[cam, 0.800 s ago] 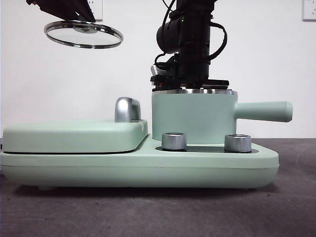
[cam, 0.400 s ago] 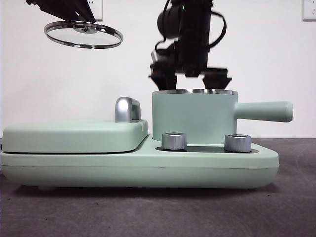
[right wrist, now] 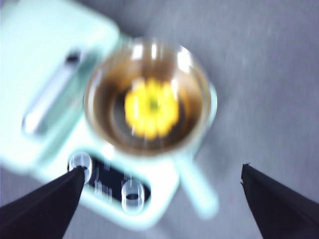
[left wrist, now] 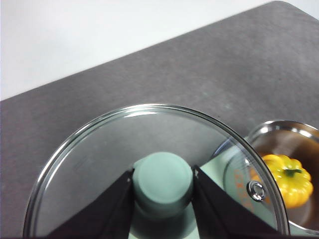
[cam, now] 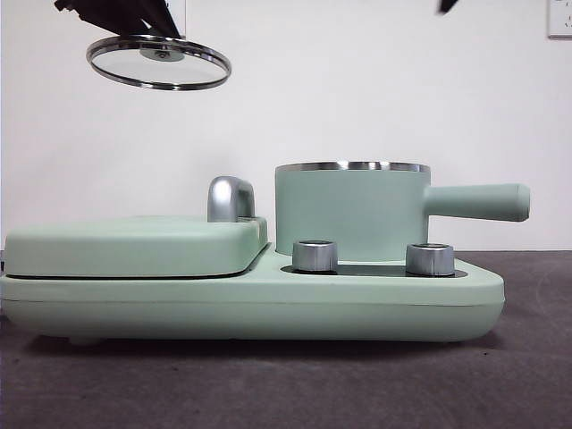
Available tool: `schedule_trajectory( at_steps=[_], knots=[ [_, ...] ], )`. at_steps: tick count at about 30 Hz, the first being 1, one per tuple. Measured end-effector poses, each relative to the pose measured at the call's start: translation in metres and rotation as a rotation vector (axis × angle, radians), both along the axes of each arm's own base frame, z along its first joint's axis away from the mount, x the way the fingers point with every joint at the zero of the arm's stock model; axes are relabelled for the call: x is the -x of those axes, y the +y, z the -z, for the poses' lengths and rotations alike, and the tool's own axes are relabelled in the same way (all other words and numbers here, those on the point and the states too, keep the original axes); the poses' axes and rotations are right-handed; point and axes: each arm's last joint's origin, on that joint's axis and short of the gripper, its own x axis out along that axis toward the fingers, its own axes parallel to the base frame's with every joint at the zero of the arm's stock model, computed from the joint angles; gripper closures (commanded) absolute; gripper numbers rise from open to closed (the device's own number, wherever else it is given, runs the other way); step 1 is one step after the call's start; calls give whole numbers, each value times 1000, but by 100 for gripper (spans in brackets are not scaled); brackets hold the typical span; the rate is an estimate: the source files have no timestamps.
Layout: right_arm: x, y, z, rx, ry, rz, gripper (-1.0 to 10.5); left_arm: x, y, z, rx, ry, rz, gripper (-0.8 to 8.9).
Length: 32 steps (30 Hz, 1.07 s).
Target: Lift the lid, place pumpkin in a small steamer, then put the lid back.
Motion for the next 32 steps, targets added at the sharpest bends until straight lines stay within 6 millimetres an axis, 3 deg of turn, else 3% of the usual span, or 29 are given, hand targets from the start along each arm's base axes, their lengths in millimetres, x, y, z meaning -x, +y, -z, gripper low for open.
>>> schedule_trajectory(
  at_steps=[5,8,17,23,32],
  knots=[
    [62,-39,13,-9,-6,-2,451,6,-18,0,0,1,56,700],
    [98,-60,19,-103,-91,-27,451,11,-32,0,0,0,101,700],
    [169,-100,40,-399,-385,-107,451,24,-81,8,-4,15,251,700],
    [191,-115,59,-445,-394,-79,451,22,-121,27,-9,24,345,701],
    [197,-118,61,-459,-390,-63,451,4,-161,67,-19,44,402,701]
  ],
)
